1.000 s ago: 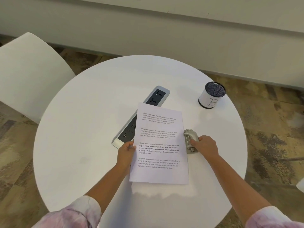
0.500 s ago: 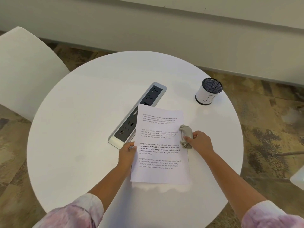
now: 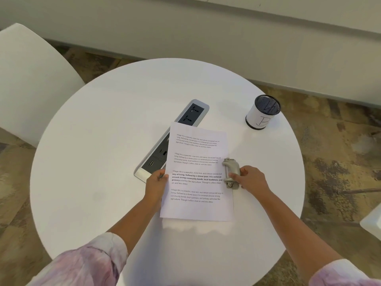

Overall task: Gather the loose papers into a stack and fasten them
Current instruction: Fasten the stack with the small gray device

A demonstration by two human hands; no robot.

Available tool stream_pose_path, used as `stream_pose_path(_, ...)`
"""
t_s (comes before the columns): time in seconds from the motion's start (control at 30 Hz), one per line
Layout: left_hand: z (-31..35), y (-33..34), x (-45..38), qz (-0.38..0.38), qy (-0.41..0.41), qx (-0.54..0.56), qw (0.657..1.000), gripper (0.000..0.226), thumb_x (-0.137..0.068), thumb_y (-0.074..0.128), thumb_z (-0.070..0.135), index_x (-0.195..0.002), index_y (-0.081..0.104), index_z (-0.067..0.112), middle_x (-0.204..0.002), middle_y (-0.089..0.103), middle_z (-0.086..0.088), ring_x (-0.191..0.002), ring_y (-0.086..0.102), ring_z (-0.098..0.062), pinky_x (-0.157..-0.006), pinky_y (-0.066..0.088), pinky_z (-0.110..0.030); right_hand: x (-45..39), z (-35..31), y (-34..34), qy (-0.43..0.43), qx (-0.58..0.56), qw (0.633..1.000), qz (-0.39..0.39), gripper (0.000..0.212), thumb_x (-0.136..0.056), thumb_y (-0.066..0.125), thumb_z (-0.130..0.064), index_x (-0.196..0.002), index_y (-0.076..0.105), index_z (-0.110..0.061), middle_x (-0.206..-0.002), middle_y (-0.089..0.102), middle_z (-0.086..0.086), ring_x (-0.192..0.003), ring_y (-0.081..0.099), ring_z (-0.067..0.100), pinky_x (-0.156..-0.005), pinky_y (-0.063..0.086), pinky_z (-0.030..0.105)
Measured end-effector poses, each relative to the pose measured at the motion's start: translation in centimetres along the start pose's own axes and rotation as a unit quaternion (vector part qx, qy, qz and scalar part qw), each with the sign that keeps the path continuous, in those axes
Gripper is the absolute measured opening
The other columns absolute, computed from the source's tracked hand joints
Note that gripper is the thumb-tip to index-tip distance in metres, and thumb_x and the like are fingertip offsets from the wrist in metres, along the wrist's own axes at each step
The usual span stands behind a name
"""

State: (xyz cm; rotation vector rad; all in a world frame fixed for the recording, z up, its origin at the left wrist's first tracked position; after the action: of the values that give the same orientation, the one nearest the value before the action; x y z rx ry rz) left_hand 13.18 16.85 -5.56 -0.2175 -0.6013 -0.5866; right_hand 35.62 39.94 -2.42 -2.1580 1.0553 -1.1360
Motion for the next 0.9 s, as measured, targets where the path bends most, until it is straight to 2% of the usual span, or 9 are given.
stream_pose_path(0.1, -0.3, 0.0, 0.0, -0.004, -0.003, 0.004, 1.000, 0.018, -0.094, 0.045, 0.001, -0.102, 0.060, 0.005, -0.109, 0.061, -0.015, -0.094, 0.056, -0.026, -0.096, 0.045, -0.046, -0.3, 0.1, 0.2, -0.005, 0.010, 1.000, -0.015, 0.033, -0.077, 0.068, -0.045, -0.080, 0.050, -0.017, -0.079, 0.058, -0.001, -0.073, 0.059, 0.021, -0.067, 0.043, 0.031)
stream_pose_path(0.2, -0.1, 0.0, 0.0, -0.006, -0.002, 0.005, 1.000, 0.018, -0.094, 0.045, 0.001, -0.102, 0.060, 0.008, -0.110, 0.062, -0.014, -0.096, 0.057, -0.026, -0.096, 0.046, -0.045, -0.8, 0.2, 0.5, 0.004, -0.020, 0.999, -0.036, 0.046, -0.080, 0.063, -0.049, -0.108, 0.043, -0.018, -0.092, 0.060, 0.000, -0.078, 0.059, 0.021, -0.074, 0.048, 0.036)
stream_pose_path(0.27, 0.0, -0.1, -0.1, -0.013, -0.003, -0.008, 1.000, 0.018, -0.094, 0.046, 0.003, -0.102, 0.061, 0.010, -0.110, 0.063, -0.013, -0.093, 0.058, -0.026, -0.093, 0.048, -0.043, -1.2, -0.3, -0.5, -0.011, -0.031, 0.999, 0.014, 0.057, -0.084, 0.056, -0.051, -0.122, 0.037, -0.014, -0.111, 0.056, 0.008, -0.091, 0.057, 0.023, -0.081, 0.045, 0.038)
stream_pose_path(0.33, 0.0, -0.3, -0.2, -0.019, -0.005, -0.029, 0.999, 0.017, -0.094, 0.048, 0.008, -0.102, 0.062, 0.013, -0.105, 0.065, -0.010, -0.085, 0.060, -0.021, -0.077, 0.052, -0.033, -1.6, -1.3, -1.6, -0.039, -0.043, 0.996, 0.071, 0.056, -0.087, 0.052, -0.049, -0.126, 0.036, -0.012, -0.121, 0.049, 0.012, -0.102, 0.054, 0.024, -0.084, 0.043, 0.038)
stream_pose_path(0.43, 0.1, -0.5, -0.4, -0.016, -0.003, -0.054, 0.998, 0.016, -0.095, 0.050, 0.018, -0.104, 0.061, 0.012, -0.095, 0.063, -0.004, -0.069, 0.056, -0.012, -0.054, 0.041, -0.020, -2.6, -3.2, -2.6, -0.077, -0.075, 0.989, 0.106, 0.049, -0.090, 0.050, -0.043, -0.127, 0.038, -0.012, -0.125, 0.044, 0.014, -0.108, 0.053, 0.027, -0.089, 0.043, 0.040)
stream_pose_path(0.5, 0.1, -0.5, -0.5, -0.019, -0.007, -0.057, 0.998, 0.020, -0.095, 0.050, 0.023, -0.105, 0.061, 0.010, -0.094, 0.063, -0.005, -0.071, 0.056, -0.015, -0.056, 0.041, -0.023, -3.2, -4.7, -2.5, -0.108, -0.072, 0.986, 0.106, 0.046, -0.092, 0.049, -0.039, -0.126, 0.041, -0.009, -0.126, 0.044, 0.015, -0.113, 0.050, 0.029, -0.097, 0.042, 0.043)
stream_pose_path(0.63, -0.1, 0.2, -0.5, -0.042, -0.004, -0.079, 0.996, 0.029, -0.095, 0.049, 0.030, -0.094, 0.061, 0.003, -0.093, 0.066, -0.010, -0.081, 0.059, -0.024, -0.076, 0.048, -0.035, -3.5, -7.1, -0.3, -0.152, 0.003, 0.986, 0.076, 0.047, -0.094, 0.044, -0.038, -0.130, 0.041, -0.008, -0.131, 0.044, 0.015, -0.124, 0.040, 0.028, -0.103, 0.034, 0.039)
stream_pose_path(0.73, 0.3, 1.0, -0.5, -0.062, 0.005, -0.083, 0.995, 0.024, -0.095, 0.049, 0.032, -0.080, 0.062, 0.019, -0.085, 0.070, 0.002, -0.077, 0.065, -0.016, -0.068, 0.051, -0.027, -3.2, -7.7, 1.2, -0.172, 0.058, 0.980, 0.083, 0.048, -0.095, 0.042, -0.039, -0.132, 0.041, -0.008, -0.135, 0.044, 0.011, -0.126, 0.040, 0.027, -0.106, 0.033, 0.038)
stream_pose_path(0.9, 0.4, 1.2, -0.9, -0.071, 0.007, -0.085, 0.994, 0.025, -0.097, 0.045, 0.032, -0.079, 0.059, 0.021, -0.087, 0.068, 0.003, -0.078, 0.064, -0.014, -0.065, 0.048, -0.025, -3.4, -7.7, 1.3, -0.166, 0.162, 0.964, 0.133, 0.056, -0.094, 0.037, -0.048, -0.134, 0.040, -0.009, -0.137, 0.047, 0.009, -0.128, 0.042, 0.026, -0.107, 0.031, 0.047)
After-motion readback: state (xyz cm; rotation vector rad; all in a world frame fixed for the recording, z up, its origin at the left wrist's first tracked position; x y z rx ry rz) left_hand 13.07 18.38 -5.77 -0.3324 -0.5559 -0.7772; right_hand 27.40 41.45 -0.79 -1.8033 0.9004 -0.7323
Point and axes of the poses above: each hand's wrist, its own x-axis away from the middle knuckle, its own y-axis out of the palm, z = x × y, the point moved 10 cm from there along -x, towards the middle knuckle
